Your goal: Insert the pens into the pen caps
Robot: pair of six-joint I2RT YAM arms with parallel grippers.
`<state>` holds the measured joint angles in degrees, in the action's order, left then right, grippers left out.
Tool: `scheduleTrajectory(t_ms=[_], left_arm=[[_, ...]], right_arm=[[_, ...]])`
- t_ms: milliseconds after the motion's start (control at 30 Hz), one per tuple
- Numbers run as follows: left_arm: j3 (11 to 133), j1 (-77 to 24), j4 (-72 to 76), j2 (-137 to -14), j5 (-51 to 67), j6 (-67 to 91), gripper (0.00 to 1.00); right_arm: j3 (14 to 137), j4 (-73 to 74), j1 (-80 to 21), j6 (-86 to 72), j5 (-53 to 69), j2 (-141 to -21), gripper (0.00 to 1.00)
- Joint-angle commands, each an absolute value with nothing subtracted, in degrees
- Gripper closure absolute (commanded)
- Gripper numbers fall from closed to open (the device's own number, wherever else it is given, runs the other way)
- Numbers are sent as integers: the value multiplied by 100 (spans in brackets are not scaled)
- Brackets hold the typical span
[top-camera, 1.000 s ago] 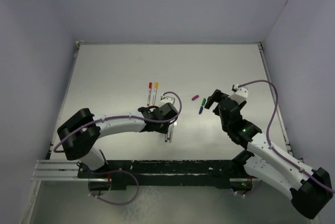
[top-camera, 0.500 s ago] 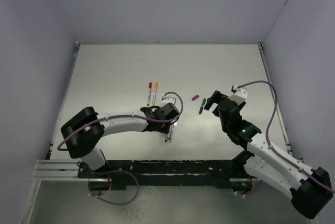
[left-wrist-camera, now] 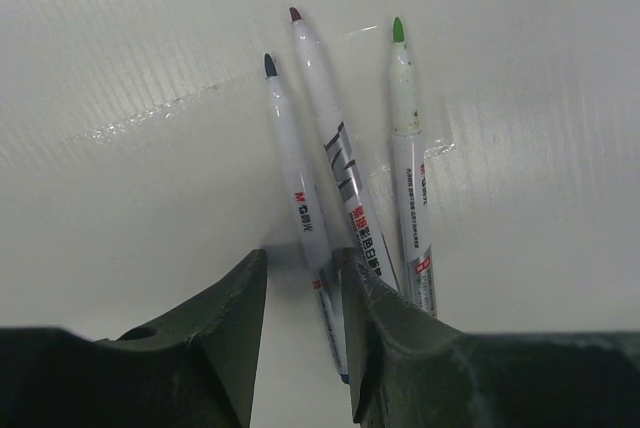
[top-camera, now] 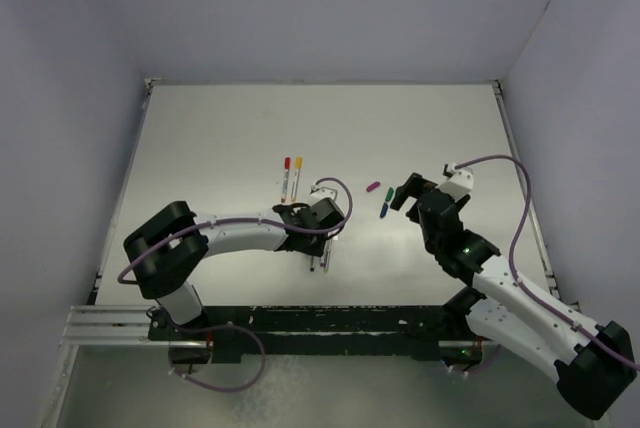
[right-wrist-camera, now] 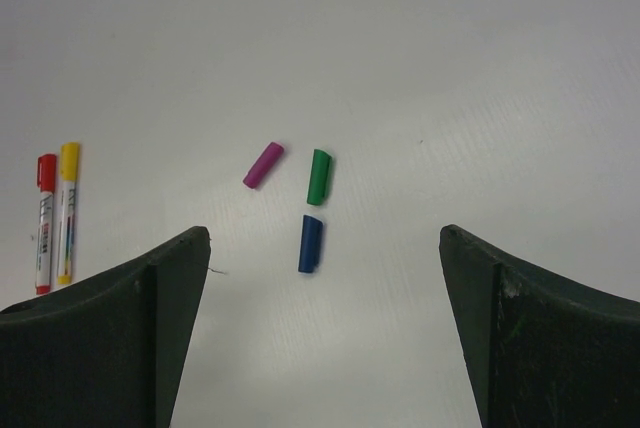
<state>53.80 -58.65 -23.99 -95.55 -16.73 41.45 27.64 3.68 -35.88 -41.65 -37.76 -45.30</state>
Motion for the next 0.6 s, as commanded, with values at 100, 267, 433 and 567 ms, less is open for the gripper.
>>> scheduleTrajectory(t_ms=[100, 267, 433, 567], left_arm=[[5252, -5895, -2866, -9380, -1625, 4364, 61], [5023, -5851, -3119, -9185, -1718, 4421, 61], [4905, -5838, -3174, -9214, -1534, 4412, 62], [4837, -5782, -3024, -9262, -1567, 4352, 62]], right_arm=[[2757, 366, -3564, -4343, -3781, -4345, 2], [2748, 397, -3568, -4432, -3755, -4322, 2], [2782, 412, -3567, -4464, -3744, -4325, 2], [2779, 413, -3568, -4498, -3738, -4304, 2]])
